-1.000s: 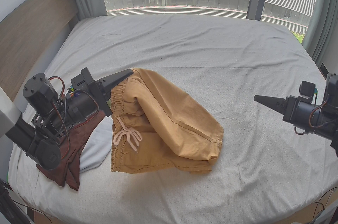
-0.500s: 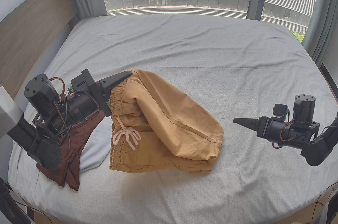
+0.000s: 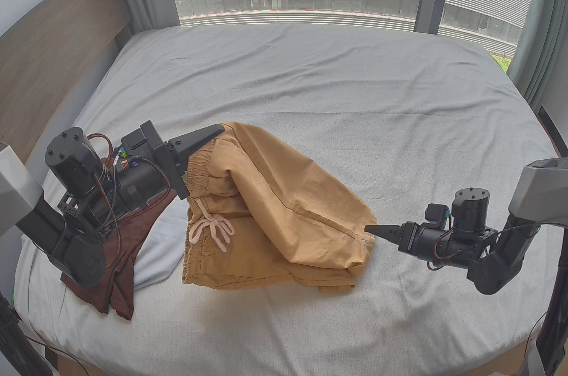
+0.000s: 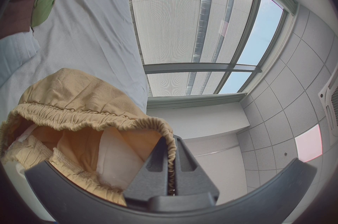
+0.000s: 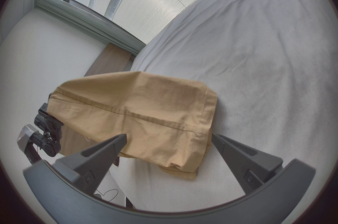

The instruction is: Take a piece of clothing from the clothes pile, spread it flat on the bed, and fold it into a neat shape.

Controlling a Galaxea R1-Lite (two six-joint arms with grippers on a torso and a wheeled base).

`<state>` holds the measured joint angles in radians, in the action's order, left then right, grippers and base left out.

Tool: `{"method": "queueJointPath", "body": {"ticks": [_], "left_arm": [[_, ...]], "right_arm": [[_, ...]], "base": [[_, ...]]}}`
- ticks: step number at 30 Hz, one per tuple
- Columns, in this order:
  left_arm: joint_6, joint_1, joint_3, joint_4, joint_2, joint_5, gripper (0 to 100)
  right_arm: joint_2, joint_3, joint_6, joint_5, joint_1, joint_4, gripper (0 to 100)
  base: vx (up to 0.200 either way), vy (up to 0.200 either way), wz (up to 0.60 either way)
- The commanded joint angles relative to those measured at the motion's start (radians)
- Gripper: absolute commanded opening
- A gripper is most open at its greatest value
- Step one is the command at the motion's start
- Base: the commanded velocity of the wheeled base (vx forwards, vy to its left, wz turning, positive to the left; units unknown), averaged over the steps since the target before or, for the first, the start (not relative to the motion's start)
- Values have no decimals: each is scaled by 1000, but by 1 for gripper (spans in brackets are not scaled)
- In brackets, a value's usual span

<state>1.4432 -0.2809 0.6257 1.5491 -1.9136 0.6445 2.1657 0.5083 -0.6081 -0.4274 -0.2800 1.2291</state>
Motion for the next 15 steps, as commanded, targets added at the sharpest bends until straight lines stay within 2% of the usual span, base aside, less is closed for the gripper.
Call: {"method": "queueJointPath", "body": {"ticks": [1, 12, 15], "left_arm": [[0, 0, 0, 2, -4, 0, 0], [0, -1, -3, 0, -12, 0, 0], [-1, -1, -3, 0, -18, 0, 0]], "right_arm": [[129, 32, -10, 3, -24, 21, 100], [213, 104, -47, -1, -42, 26, 100], [215, 114, -88, -2, -53, 58, 100]], "base": [[0, 0, 0], [0, 0, 0], [0, 0, 0]]}}
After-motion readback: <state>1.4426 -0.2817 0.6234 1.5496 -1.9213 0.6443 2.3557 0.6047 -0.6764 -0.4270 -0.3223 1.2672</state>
